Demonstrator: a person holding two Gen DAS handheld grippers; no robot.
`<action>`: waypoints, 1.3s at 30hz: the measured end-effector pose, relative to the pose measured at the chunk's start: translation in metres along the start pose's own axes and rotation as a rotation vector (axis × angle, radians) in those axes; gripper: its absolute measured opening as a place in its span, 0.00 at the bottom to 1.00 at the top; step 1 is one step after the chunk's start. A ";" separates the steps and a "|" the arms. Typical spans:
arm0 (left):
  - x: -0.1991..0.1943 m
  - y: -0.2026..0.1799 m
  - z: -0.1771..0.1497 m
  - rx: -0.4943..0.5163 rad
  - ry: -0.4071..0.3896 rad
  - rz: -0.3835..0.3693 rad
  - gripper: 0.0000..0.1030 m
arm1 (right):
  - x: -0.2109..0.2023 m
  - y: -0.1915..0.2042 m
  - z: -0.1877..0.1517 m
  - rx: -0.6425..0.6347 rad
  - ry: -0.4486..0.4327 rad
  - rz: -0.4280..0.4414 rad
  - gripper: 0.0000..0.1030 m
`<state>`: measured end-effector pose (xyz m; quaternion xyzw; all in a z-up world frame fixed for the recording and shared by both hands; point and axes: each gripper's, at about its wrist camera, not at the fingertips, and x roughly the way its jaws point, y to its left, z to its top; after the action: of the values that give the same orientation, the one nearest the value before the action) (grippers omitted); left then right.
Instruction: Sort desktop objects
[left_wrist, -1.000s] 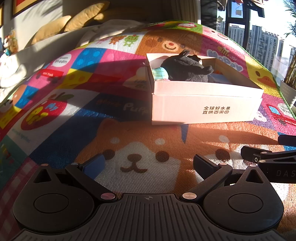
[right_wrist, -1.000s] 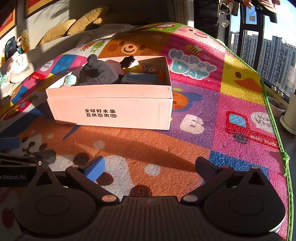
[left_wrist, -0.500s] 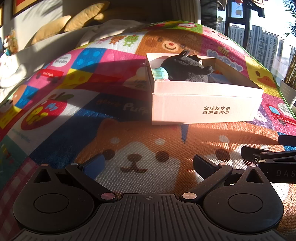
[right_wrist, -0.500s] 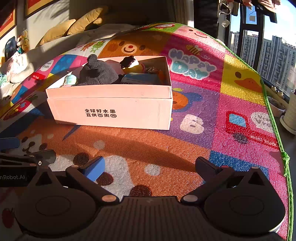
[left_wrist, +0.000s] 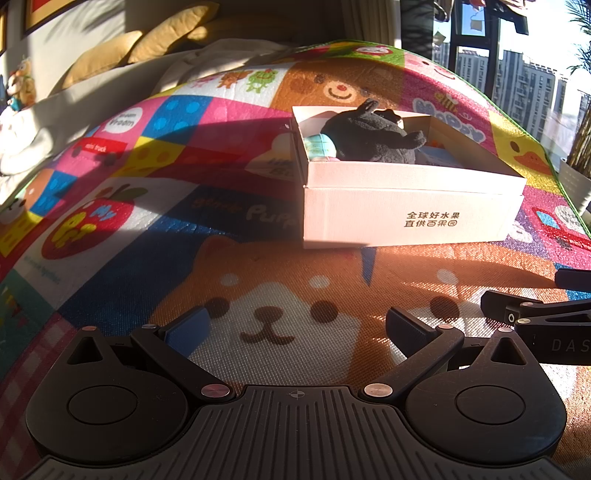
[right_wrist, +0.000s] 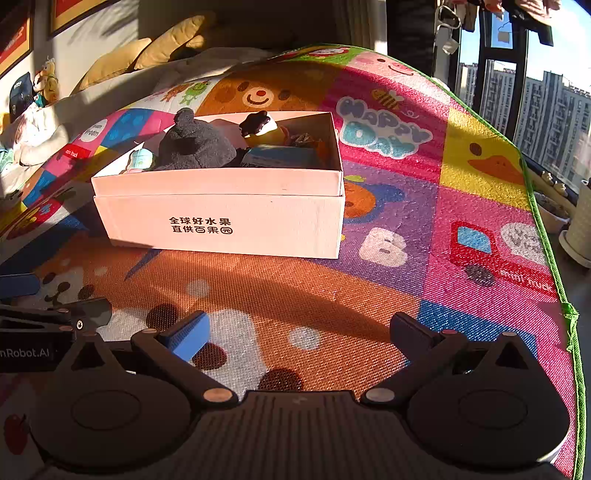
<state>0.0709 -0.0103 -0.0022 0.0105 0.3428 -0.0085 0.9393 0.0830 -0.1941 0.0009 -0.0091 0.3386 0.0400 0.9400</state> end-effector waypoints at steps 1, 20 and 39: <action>0.000 0.000 0.000 0.000 0.000 0.000 1.00 | 0.000 0.000 0.000 0.000 0.000 0.000 1.00; 0.000 0.000 0.000 0.000 0.000 0.000 1.00 | 0.000 0.000 0.000 0.001 0.000 0.001 1.00; 0.000 0.002 0.000 -0.005 0.002 -0.009 1.00 | 0.000 0.000 0.000 -0.001 0.000 0.000 1.00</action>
<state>0.0711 -0.0086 -0.0021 0.0064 0.3436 -0.0116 0.9390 0.0832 -0.1942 0.0007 -0.0096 0.3386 0.0399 0.9400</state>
